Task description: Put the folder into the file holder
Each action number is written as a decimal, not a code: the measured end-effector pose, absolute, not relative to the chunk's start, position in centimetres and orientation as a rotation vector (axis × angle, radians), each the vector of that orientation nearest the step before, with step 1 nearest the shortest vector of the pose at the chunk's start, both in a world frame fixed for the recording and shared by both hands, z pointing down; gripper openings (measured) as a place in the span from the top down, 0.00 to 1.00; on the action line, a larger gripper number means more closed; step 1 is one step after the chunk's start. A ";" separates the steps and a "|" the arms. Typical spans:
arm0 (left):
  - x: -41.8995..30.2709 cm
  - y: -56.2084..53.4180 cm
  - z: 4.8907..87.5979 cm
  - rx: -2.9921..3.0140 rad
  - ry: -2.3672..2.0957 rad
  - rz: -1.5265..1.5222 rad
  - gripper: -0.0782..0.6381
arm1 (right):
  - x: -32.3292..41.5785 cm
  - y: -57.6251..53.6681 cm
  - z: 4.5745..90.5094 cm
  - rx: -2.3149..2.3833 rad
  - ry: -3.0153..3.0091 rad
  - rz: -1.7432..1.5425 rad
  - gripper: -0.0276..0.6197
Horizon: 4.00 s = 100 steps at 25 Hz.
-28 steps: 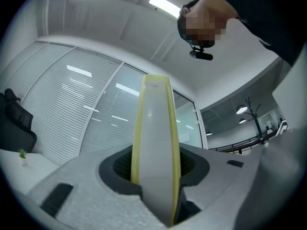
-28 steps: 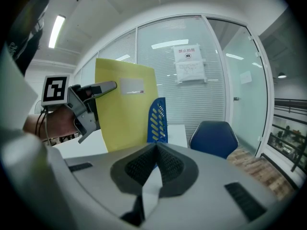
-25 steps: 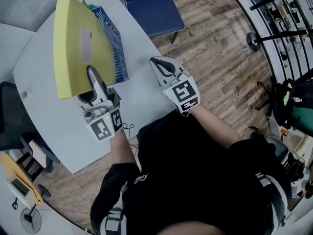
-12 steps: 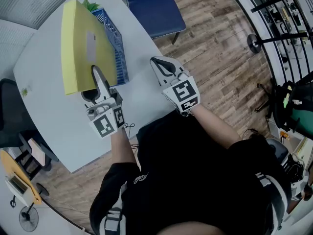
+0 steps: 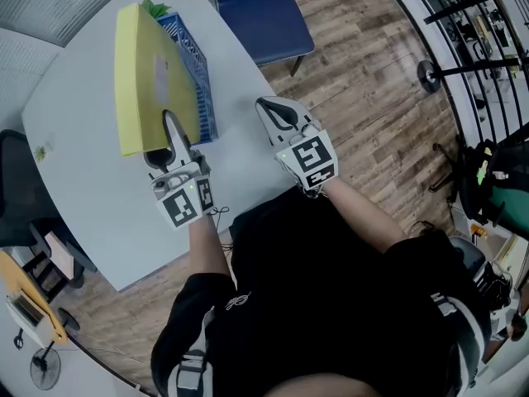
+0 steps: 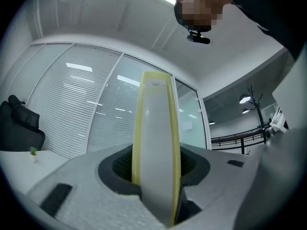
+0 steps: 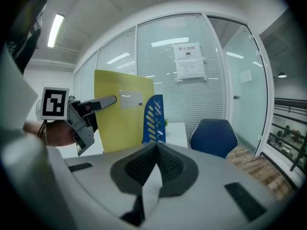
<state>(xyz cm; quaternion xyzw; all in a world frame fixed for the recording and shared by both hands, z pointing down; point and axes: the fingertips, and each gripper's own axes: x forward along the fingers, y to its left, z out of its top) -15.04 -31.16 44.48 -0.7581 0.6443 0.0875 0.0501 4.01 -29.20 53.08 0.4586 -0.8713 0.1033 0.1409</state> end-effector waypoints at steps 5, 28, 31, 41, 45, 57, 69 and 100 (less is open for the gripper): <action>-15.0 -31.2 45.6 -2.330 1.972 0.232 0.64 | 4.3 -29.2 53.6 1.333 -2.502 0.294 0.95; -14.2 -31.2 48.9 -2.388 1.993 0.083 0.64 | 4.4 -28.8 54.4 1.314 -2.491 0.313 0.95; -14.1 -31.1 49.3 -2.391 1.997 0.072 0.64 | 4.5 -28.7 54.7 1.308 -2.486 0.319 0.95; -14.1 -30.8 50.1 -2.394 2.013 0.042 0.63 | 4.5 -28.4 54.6 1.304 -2.493 0.316 0.95; -13.8 -30.6 50.5 -2.405 2.010 0.033 0.63 | 4.7 -28.1 54.6 1.297 -2.492 0.320 0.95; -13.2 -30.2 51.0 -2.402 2.024 0.004 0.61 | 5.3 -27.6 54.7 1.284 -2.493 0.310 0.95; -13.4 -29.3 51.5 -2.385 2.099 -0.043 0.57 | 5.4 -26.8 54.6 1.241 -2.521 0.304 0.95; -12.2 -18.3 54.4 -2.318 2.307 -0.179 0.56 | 9.1 -20.3 55.1 1.154 -2.602 0.329 0.95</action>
